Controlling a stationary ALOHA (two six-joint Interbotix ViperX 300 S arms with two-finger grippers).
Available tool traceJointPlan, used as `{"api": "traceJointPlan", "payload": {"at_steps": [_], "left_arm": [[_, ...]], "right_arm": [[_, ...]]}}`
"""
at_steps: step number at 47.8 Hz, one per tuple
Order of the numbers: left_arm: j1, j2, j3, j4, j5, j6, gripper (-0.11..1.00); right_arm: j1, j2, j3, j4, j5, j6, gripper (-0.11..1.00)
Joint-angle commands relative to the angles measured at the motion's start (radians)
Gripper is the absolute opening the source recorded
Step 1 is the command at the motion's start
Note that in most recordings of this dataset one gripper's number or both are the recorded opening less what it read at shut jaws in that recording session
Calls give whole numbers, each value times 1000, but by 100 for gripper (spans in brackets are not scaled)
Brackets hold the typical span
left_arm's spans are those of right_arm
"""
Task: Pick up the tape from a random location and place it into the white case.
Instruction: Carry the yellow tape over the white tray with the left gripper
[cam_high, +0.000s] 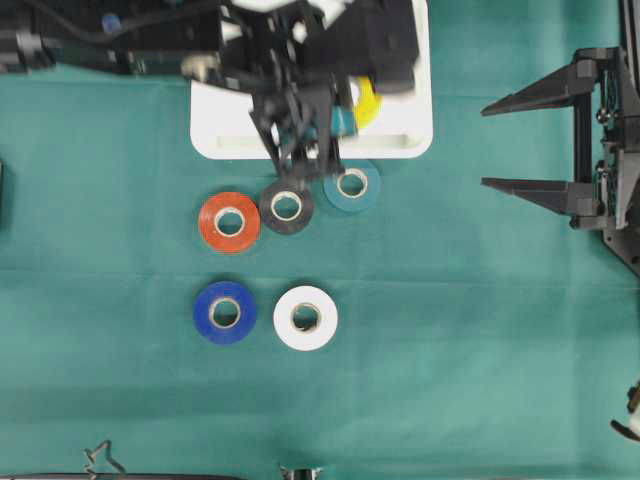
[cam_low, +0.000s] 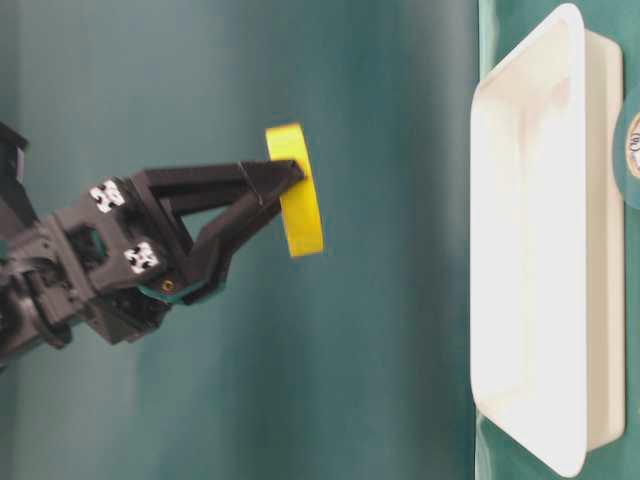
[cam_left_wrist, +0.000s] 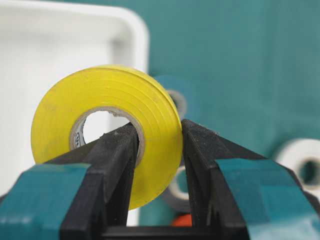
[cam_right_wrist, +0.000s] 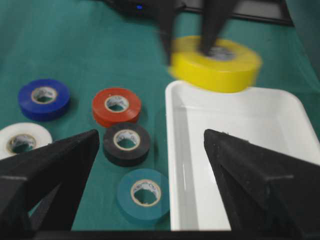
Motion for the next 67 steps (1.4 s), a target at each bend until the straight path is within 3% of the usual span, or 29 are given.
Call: {"api": "traceJointPlan", "payload": {"at_steps": [1, 19, 67], "left_arm": [[41, -54, 8, 2, -18, 9, 24], [187, -86, 60, 3, -32, 35, 24], [193, -8, 83, 0, -48, 35, 24]], "right_arm": [[-2, 5, -26, -3, -3, -2, 91], [-2, 6, -26, -5, -2, -2, 91], [-2, 6, -26, -5, -2, -2, 91]]}}
